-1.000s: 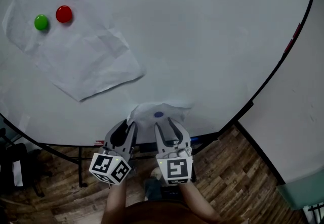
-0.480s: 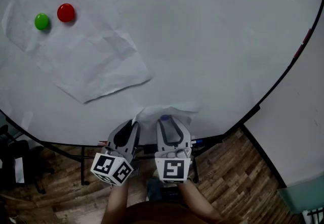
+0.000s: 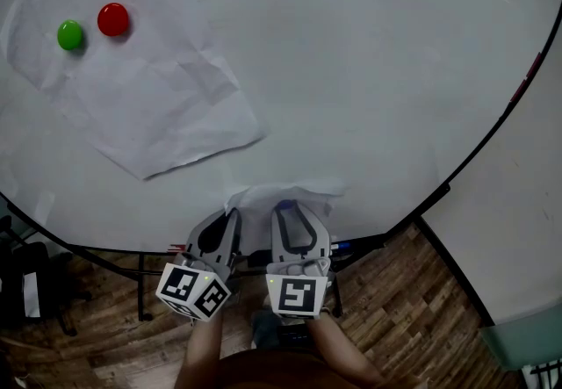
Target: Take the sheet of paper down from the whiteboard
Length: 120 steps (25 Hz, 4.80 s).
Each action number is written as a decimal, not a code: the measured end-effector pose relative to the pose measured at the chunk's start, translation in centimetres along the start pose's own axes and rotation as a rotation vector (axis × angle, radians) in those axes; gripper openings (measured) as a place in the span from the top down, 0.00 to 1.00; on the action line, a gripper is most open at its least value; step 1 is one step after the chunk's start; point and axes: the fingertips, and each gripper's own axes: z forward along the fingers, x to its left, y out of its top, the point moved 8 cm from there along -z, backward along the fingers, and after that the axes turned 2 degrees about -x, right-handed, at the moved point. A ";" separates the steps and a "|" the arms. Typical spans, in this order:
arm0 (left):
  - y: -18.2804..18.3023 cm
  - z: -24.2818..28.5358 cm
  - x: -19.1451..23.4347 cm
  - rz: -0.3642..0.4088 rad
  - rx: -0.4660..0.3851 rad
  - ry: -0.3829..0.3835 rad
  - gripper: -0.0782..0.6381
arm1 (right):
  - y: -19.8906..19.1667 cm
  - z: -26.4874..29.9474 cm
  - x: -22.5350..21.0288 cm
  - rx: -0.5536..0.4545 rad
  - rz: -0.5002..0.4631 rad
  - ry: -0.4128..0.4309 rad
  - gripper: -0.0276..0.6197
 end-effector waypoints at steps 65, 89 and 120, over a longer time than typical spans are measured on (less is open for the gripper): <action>2.1 -5.7 2.2 -0.060 -0.003 0.131 0.86 | -0.8 -3.8 -1.9 0.075 0.082 0.003 0.75; 3.4 -7.4 4.2 -0.070 -0.041 0.196 0.86 | -1.6 -4.0 -2.6 0.100 0.117 -0.013 0.75; 3.4 -7.4 5.2 -0.092 -0.042 0.196 0.86 | -1.7 -3.5 -2.0 0.114 0.101 -0.006 0.75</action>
